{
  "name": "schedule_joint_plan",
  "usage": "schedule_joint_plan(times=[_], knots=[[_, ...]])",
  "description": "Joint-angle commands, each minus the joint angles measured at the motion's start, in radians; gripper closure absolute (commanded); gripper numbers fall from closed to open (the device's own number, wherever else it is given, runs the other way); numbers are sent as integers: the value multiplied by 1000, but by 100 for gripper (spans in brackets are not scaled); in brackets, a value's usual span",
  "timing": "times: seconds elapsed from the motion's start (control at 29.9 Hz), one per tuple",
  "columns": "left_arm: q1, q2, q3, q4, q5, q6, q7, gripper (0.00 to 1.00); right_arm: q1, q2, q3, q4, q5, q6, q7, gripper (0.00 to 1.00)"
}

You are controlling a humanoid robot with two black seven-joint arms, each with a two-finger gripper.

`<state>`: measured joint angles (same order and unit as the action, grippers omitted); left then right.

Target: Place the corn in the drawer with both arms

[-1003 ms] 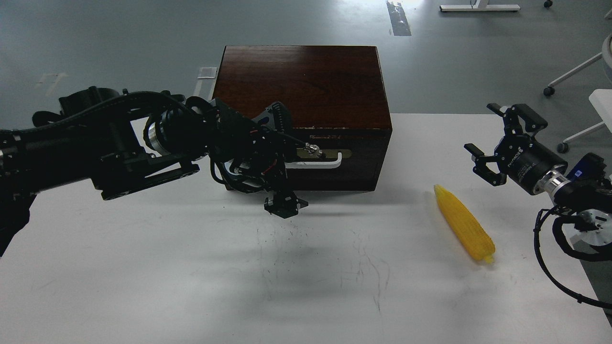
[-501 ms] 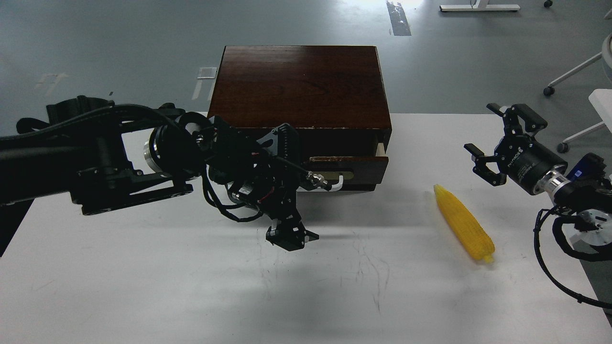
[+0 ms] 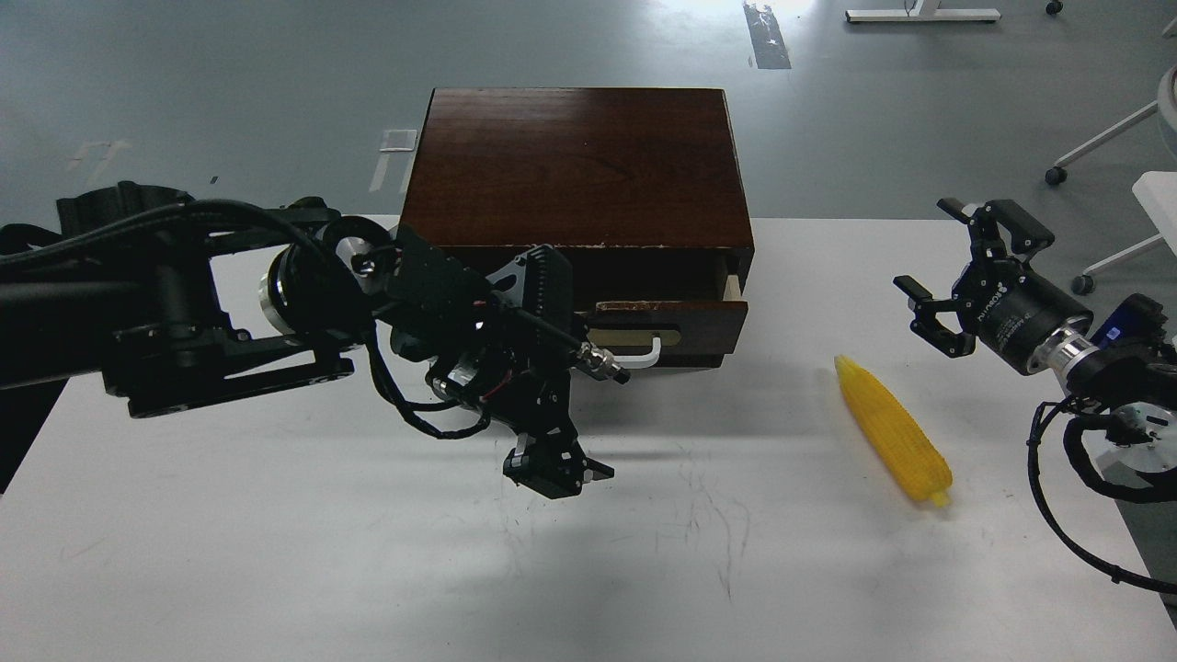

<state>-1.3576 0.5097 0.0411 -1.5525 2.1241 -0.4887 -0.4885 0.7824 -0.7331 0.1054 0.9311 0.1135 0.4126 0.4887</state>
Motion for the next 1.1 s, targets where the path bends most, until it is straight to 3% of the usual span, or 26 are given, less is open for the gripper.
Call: schedule_joint_plan(times=[0.0, 0.23, 0.37, 0.57, 0.7, 0.9, 1.07], knots=[[-20, 7, -15, 0, -111, 0, 0, 1, 1, 0, 0, 0, 0, 0, 0, 1], [15, 119, -151, 9, -726, 0, 0, 1, 0, -17, 0, 2, 0, 2, 0, 1], [118, 234, -220, 31, -1306, 0, 0, 1, 0, -23, 0, 2, 0, 2, 0, 1], [279, 360, -260, 80, -1728, 5, 0, 1, 0, -23, 0, 2, 0, 3, 0, 1], [389, 391, -296, 138, -1860, 9, 0, 1, 0, -23, -3, 2, 0, 3, 0, 1], [633, 357, -480, 275, -1922, 30, 0, 1, -2, -25, -9, 6, -12, 3, 0, 0], [824, 296, -647, 365, -1922, 22, 0, 1, -2, -60, -9, 20, -201, 5, 0, 1]])
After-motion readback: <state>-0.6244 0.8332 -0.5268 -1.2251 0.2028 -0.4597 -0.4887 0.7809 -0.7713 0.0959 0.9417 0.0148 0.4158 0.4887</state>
